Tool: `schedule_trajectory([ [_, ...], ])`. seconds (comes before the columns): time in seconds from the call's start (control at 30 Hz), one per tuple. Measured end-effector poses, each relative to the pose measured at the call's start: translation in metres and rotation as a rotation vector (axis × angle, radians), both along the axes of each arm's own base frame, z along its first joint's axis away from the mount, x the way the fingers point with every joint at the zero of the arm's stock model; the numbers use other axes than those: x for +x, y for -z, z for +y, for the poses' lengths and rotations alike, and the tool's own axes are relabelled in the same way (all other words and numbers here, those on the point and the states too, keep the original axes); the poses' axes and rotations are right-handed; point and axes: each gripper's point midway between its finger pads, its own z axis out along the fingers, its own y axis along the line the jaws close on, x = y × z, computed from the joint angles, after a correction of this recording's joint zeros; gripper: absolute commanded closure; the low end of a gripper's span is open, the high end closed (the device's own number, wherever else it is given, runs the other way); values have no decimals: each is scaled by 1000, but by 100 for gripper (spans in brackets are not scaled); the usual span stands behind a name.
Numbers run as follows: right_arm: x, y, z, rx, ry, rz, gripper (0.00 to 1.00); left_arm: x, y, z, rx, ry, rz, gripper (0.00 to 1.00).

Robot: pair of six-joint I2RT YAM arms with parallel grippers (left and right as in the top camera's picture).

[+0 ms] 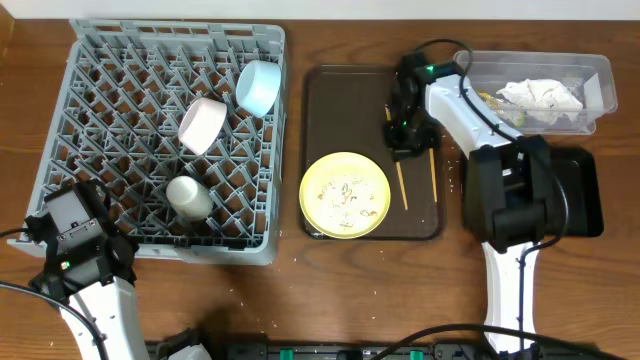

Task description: Sort waste into correct bins and load items into the dishwasher

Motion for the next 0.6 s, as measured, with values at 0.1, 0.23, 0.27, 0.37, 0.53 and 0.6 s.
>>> schedule_trajectory([
  [0.1, -2, 0, 4, 0, -10, 0, 99, 0, 0, 0, 0, 0, 0, 2],
  [0.23, -4, 0, 10, 0, -25, 0, 99, 0, 0, 0, 0, 0, 0, 2],
  [0.27, -5, 0, 12, 0, -31, 0, 99, 0, 0, 0, 0, 0, 0, 2],
  [0.37, -7, 0, 17, 0, -41, 0, 99, 0, 0, 0, 0, 0, 0, 2],
  [0.53, -11, 0, 26, 0, -63, 0, 99, 0, 0, 0, 0, 0, 0, 2],
  [0.6, -12, 0, 29, 0, -69, 0, 99, 0, 0, 0, 0, 0, 0, 2],
])
